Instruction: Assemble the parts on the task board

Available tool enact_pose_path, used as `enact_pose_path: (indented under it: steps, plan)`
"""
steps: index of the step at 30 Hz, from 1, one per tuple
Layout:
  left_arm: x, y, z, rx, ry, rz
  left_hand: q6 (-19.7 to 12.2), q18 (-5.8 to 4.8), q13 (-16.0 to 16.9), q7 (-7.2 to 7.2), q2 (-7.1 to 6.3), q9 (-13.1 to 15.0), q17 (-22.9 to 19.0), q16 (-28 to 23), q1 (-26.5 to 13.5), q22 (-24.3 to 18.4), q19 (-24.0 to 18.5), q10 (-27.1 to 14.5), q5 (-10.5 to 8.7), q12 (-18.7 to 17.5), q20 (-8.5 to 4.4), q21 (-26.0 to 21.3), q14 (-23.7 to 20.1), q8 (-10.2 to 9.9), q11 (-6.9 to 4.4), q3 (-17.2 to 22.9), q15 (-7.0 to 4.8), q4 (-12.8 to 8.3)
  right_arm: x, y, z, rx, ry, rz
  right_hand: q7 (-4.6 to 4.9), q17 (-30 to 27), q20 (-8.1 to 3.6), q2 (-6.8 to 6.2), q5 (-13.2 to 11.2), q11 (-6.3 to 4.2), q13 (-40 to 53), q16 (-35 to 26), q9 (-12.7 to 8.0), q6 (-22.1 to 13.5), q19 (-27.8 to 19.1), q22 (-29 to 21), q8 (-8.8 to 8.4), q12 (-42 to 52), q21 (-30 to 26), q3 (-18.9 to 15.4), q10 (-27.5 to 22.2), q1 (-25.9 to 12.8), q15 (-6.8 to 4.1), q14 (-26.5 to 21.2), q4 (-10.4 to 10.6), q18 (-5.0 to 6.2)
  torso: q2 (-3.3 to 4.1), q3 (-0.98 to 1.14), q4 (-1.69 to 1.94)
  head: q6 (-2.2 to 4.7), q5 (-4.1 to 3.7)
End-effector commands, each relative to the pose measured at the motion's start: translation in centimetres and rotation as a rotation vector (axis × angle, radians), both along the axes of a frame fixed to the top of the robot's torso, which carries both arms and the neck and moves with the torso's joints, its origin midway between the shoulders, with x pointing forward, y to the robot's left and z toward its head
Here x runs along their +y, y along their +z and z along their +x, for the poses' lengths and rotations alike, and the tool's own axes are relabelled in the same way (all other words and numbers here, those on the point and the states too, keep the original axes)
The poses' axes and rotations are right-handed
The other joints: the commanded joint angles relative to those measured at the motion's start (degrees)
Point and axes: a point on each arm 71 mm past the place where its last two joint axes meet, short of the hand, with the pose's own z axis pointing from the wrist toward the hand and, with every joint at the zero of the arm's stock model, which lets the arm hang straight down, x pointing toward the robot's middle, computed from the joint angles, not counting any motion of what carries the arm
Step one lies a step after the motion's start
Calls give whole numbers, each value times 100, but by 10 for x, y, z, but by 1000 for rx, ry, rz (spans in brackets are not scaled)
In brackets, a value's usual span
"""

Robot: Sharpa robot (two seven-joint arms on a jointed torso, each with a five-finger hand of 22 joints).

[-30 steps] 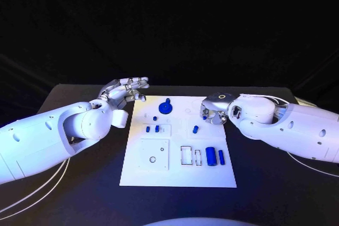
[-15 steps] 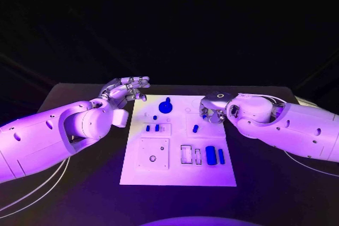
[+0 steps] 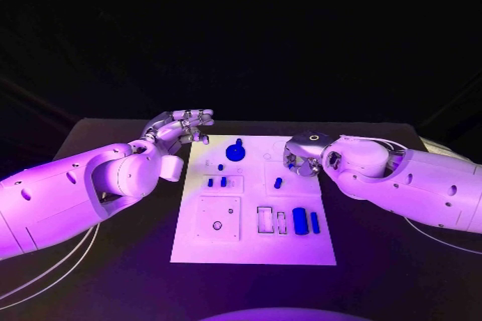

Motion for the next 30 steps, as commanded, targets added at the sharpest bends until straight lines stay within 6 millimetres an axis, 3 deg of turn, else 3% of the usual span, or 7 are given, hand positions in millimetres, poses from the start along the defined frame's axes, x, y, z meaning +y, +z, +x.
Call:
enact_pose_path:
  steps: [1, 7, 13, 18, 24, 30]
  plan:
    - [-2, 1, 0, -9, -22, -3, -38, 66, 5, -15, 11, -5, -5, 18, 39, -8, 51, -45, 18, 27, -8, -23, -43, 21, 7, -4, 9, -45, 0, 3, -2, -26, 2, 63, 25, 13, 3, 91, 30, -72, 4, 39, 6, 6, 29, 21, 0, -50, 42, 73, 119, 104, 21, 212, -17, 8, -3, -3, 0, -2, -6]
    - [-1, 1, 0, -9, -20, -2, -49, 64, 9, -10, 7, -9, -11, 19, 35, -11, 52, -60, 20, 38, -8, -26, -45, 22, 12, -11, 11, -48, -3, 10, -4, -54, -3, 126, 36, 33, 4, 73, 30, -63, 1, 60, 10, -1, 32, 37, -11, -73, 54, 107, 121, 87, 26, 213, -37, 6, -3, 2, -12, 4, -5]
    - [-2, 0, 0, -8, -21, -2, -49, 64, 9, -10, 7, -9, -11, 19, 35, -11, 52, -60, 20, 38, -8, -26, -45, 22, 12, -11, 11, -48, -6, 19, -6, -74, -8, 171, 46, 40, 6, 69, 30, -54, -1, 69, 14, -4, 34, 47, -19, -89, 63, 137, 125, 73, 29, 214, -48, 5, -3, -1, -5, 15, -57]
    - [-3, 0, 0, -6, -25, -3, -66, 62, 13, -3, 4, -14, -21, 20, 31, -15, 53, -83, 32, 53, -7, -32, -50, 24, 19, -18, 16, -51, -4, 25, -11, -86, 8, 208, 55, 50, 8, 68, 29, -47, -1, 79, 18, -7, 36, 60, -25, -101, 72, 164, 131, 63, 32, 214, -55, 3, -4, 6, -1, 18, -36]
    - [-4, 0, 0, -6, -27, -3, -67, 62, 14, -3, 3, -14, -21, 20, 31, -15, 53, -84, 32, 53, -7, -32, -50, 24, 19, -18, 16, -52, 13, 32, -24, -68, 58, 281, 78, 71, 11, 62, 45, -27, 0, 103, 27, -8, 45, 90, -36, -124, 98, 230, 150, 60, 38, 213, -92, -1, 5, -1, 2, 26, 12]
    - [-6, 0, 0, -6, -32, -6, -76, 61, 16, 0, 4, -17, -27, 20, 30, -18, 52, -96, 36, 61, -6, -35, -54, 25, 22, -21, 19, -54, 47, 32, -47, -22, 158, 335, 94, 69, 15, 60, 63, -12, -1, 105, 32, -14, 46, 97, -47, -144, 107, 273, 157, 52, 44, 208, -114, -1, 0, -2, 6, 3, 69]
